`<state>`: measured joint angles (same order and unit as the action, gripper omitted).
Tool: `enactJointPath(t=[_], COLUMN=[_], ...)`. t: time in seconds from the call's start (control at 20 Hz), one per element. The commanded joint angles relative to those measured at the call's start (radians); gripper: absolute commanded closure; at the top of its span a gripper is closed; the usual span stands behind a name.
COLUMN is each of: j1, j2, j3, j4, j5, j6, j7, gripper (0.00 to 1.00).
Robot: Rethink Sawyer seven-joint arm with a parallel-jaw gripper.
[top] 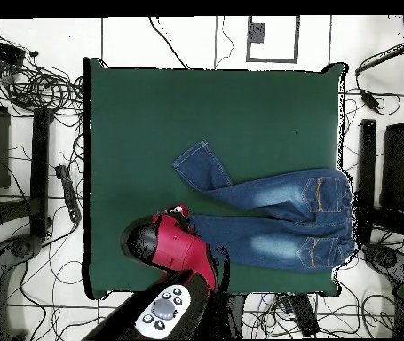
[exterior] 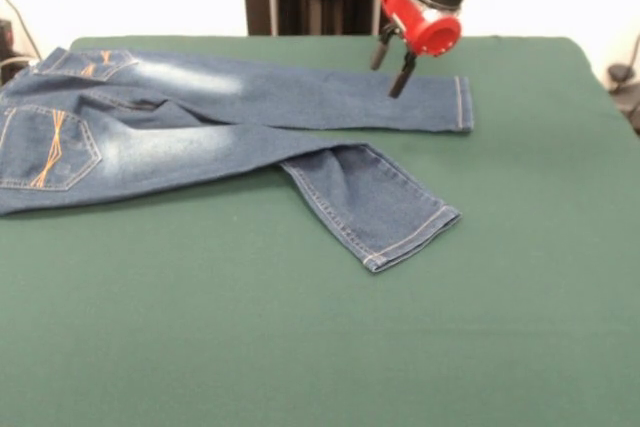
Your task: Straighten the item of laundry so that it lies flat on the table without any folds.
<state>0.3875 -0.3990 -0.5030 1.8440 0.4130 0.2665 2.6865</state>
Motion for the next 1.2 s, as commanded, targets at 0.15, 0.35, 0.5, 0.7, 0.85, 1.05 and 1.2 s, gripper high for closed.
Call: enactJointPath(t=[0.15,0.35,0.5,0.7,0.85,1.05,1.2], j1=[-0.038,-0.048,-0.047,-0.036,-0.022,-0.007,0.000], j2=[0.031,0.044,0.063,0.098,0.129,0.176,0.211], j3=[0.116,0.132,0.131,0.105,0.095,0.088,0.085], j4=[-0.114,-0.151,-0.191,-0.271,-0.317,-0.363,-0.389], j5=[-0.009,-0.001,0.007,-0.007,0.023,0.061,0.080], j6=[0.031,0.025,0.017,0.025,0.024,0.009,-0.014], j7=[0.076,0.079,0.089,0.074,0.115,0.167,0.186], gripper=[0.00,0.00,0.00,0.00,0.00,0.00,0.00])
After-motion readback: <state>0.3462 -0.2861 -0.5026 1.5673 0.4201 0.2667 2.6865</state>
